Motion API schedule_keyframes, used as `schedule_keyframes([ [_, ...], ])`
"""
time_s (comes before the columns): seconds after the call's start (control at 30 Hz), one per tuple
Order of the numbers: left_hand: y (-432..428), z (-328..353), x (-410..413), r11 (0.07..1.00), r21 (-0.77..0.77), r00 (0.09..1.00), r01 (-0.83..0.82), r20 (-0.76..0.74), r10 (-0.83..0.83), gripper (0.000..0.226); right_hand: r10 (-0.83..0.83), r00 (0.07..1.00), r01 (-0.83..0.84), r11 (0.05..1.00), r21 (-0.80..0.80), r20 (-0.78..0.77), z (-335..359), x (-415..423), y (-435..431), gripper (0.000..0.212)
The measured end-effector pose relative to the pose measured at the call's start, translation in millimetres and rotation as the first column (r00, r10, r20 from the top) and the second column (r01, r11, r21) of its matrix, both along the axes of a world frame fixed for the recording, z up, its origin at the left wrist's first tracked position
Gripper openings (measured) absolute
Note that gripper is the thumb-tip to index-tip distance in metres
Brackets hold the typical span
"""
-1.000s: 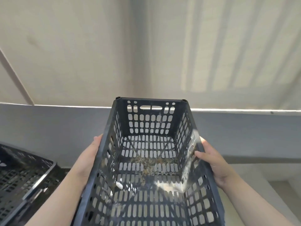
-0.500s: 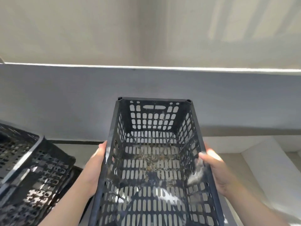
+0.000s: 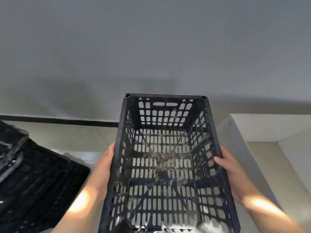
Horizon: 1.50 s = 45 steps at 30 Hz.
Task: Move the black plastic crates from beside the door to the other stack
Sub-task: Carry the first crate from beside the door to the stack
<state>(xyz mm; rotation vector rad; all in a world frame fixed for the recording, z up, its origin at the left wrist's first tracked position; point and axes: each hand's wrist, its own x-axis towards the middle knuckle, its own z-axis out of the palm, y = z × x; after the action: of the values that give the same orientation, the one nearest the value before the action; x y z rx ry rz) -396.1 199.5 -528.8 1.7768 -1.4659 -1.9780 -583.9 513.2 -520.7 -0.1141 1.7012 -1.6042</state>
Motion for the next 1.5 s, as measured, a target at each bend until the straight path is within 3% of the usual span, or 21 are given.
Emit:
schedule_keyframes([
  [0.2, 4.1, -95.4, 6.1, 0.996, -0.039, 0.993, 0.084, -0.078, -0.087, 0.049, -0.01, 1.0, 0.01, 1.0, 0.01, -0.014, -111.3, -5.6, -12.0, 0.036],
  [0.37, 14.0, -143.5, 28.4, 0.985, -0.084, 0.95, 0.153, -0.261, -0.17, 0.046, -0.044, 0.999, 0.045, 0.998, -0.049, 0.016, -188.0, -18.7, -28.0, 0.036],
  [0.57, -10.2, -202.2, 2.5, 0.975, -0.111, 0.944, 0.192, -0.252, -0.215, 0.054, -0.08, 0.997, 0.081, 0.996, -0.04, 0.017, -243.3, -35.4, -50.6, 0.032],
  [0.93, -27.4, -238.9, -9.4, 0.964, -0.182, 0.934, 0.197, -0.265, -0.24, 0.043, -0.108, 0.994, 0.108, 0.994, 0.015, 0.014, -256.7, -41.8, -71.2, 0.036],
  [1.2, -38.2, -254.7, -23.3, 0.973, -0.171, 0.957, 0.156, -0.219, -0.192, 0.053, -0.146, 0.989, 0.146, 0.989, 0.005, -0.005, -264.5, -52.9, -84.1, 0.028],
  [1.5, -38.3, -252.7, -38.3, 0.952, -0.259, 0.945, 0.162, -0.236, -0.226, 0.039, -0.157, 0.985, 0.16, 0.987, 0.03, -0.071, -272.5, -62.3, -88.4, 0.022],
])
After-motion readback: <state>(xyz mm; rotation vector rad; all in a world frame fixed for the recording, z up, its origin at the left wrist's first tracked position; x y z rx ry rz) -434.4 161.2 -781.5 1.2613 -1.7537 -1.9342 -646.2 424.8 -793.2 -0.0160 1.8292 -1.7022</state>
